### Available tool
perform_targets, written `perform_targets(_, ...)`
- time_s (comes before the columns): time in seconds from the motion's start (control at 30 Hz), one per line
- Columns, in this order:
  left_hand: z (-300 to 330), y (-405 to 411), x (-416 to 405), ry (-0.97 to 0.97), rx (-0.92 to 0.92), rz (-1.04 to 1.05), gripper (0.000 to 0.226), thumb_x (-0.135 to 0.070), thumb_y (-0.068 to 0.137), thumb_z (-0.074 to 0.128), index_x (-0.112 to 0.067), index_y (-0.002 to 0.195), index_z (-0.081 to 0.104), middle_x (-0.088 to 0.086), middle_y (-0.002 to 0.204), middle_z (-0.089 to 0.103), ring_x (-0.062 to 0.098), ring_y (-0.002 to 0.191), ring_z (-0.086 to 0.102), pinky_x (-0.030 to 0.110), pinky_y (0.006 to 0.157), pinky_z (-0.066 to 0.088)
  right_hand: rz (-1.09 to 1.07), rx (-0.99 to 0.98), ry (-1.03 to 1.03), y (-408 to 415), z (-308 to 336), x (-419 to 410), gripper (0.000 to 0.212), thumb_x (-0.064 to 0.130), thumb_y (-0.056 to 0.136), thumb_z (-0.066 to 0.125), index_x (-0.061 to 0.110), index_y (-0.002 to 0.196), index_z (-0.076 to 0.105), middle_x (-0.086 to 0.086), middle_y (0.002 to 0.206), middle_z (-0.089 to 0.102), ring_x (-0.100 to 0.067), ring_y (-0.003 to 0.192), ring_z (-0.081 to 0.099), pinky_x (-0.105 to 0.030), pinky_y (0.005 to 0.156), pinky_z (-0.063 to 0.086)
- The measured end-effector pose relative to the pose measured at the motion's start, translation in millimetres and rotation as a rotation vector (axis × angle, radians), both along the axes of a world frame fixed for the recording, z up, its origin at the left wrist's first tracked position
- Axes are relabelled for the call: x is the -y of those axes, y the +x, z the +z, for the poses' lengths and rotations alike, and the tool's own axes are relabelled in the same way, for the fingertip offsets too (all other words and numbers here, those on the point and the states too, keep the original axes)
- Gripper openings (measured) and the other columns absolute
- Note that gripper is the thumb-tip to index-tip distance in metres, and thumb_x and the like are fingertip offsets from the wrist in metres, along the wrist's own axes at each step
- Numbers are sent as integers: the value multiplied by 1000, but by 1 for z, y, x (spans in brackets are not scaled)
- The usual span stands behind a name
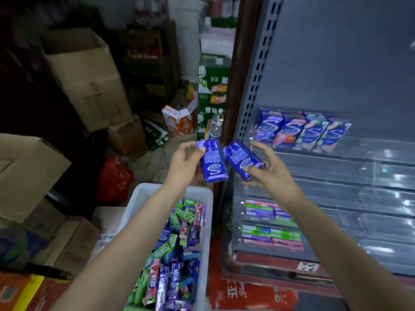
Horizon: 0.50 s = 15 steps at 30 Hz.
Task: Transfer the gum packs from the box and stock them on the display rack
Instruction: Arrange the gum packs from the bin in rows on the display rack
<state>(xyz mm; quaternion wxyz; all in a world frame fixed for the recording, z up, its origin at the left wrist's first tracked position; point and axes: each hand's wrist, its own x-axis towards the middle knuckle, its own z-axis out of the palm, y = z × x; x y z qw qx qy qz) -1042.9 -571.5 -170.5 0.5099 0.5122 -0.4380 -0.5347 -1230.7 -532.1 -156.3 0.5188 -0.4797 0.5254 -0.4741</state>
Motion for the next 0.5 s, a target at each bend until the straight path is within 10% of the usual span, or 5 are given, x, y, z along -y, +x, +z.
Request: perform_targets(0.5, 55, -205, -16, 139, -236, -173, 41, 0, 85, 64, -13, 120, 47, 7, 92, 67, 18, 74, 65, 34, 72, 57, -46, -283, -202, -201, 51, -18, 40, -9, 70, 74, 8, 101, 57, 2, 82, 66, 5, 60, 60, -12, 60, 51)
